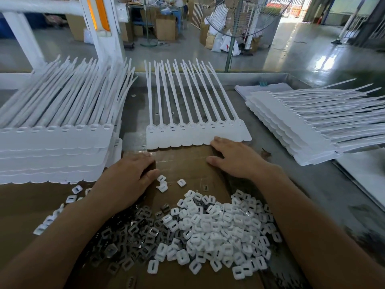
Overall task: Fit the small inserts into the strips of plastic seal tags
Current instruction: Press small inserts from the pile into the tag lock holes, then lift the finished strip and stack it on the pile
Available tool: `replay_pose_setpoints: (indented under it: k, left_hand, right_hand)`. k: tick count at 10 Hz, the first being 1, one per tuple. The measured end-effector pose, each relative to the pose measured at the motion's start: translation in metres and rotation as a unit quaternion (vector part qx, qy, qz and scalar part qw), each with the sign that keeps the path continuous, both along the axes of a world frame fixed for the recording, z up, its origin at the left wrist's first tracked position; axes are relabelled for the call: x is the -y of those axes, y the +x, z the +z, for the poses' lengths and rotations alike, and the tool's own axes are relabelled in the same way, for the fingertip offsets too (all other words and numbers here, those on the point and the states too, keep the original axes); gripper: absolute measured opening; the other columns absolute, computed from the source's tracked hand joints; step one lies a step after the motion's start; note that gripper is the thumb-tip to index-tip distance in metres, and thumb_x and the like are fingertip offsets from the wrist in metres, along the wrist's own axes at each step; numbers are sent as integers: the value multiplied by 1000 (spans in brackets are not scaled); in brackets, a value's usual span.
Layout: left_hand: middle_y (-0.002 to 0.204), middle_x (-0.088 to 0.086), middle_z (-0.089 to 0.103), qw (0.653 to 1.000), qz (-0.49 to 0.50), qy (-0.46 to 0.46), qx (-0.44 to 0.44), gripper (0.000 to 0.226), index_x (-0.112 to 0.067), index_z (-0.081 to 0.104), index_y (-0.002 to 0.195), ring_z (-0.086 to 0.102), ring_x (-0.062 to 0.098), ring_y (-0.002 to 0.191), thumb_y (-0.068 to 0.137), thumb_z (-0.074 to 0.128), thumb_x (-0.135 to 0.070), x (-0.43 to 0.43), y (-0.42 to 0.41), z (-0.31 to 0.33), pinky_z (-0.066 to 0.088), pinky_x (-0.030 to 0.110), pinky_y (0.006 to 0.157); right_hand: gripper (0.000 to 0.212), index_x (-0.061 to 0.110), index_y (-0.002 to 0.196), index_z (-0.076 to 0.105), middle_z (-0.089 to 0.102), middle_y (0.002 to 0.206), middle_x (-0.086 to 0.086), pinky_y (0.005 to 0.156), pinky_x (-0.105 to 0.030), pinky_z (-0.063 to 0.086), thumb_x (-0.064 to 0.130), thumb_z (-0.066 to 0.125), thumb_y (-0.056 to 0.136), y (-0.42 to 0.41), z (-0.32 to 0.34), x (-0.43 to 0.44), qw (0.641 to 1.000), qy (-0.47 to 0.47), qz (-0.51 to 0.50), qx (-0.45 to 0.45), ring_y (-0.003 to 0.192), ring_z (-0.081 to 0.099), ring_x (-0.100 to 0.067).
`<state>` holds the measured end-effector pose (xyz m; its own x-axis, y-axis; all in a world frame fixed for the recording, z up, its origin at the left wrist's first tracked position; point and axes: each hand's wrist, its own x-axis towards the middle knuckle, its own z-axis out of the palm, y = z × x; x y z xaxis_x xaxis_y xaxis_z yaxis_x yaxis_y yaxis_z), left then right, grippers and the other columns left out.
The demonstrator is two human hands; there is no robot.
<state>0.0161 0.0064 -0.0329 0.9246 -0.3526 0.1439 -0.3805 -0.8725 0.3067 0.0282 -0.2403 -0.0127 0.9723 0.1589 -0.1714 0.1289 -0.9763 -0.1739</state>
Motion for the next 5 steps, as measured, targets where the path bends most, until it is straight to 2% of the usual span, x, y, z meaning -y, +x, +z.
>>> replay_pose_setpoints:
  k: [1,2,4,5]
  left_hand:
    - [143,-4,38,1000,3,2,0,48,-23,43,134,32,11,131,90,41,-44,0,0,-1,26,27,105]
    - [137,-4,46,1000,11,-17,6,40,-24,50,128,39,13,126,91,44,-37,0,-2,0,30,27,101]
    - [113,3,64,992,41,-55,104,24,-16,67,108,56,21,104,88,54,-13,-2,-11,6,39,29,87]
    - [101,-3,66,980,87,-123,130,22,-15,68,104,60,15,90,86,57,-8,-3,-15,12,40,18,80]
  right_hand:
    - [64,16,149,7,-1,157,1,113,-29,3,47,29,97,4,-9,0,1000,10,2,-16,143,0,-12]
    - [66,16,149,2,-7,157,1,113,-30,-2,51,24,97,5,-15,1,1000,0,4,-18,143,-5,-11]
    - [75,17,148,-4,-13,156,2,113,-33,-5,60,21,92,5,-19,2,1000,-8,3,-29,142,-10,-9]
    - [76,17,148,-4,-13,156,2,113,-33,-5,61,20,92,4,-20,1,999,-11,2,-30,142,-10,-9]
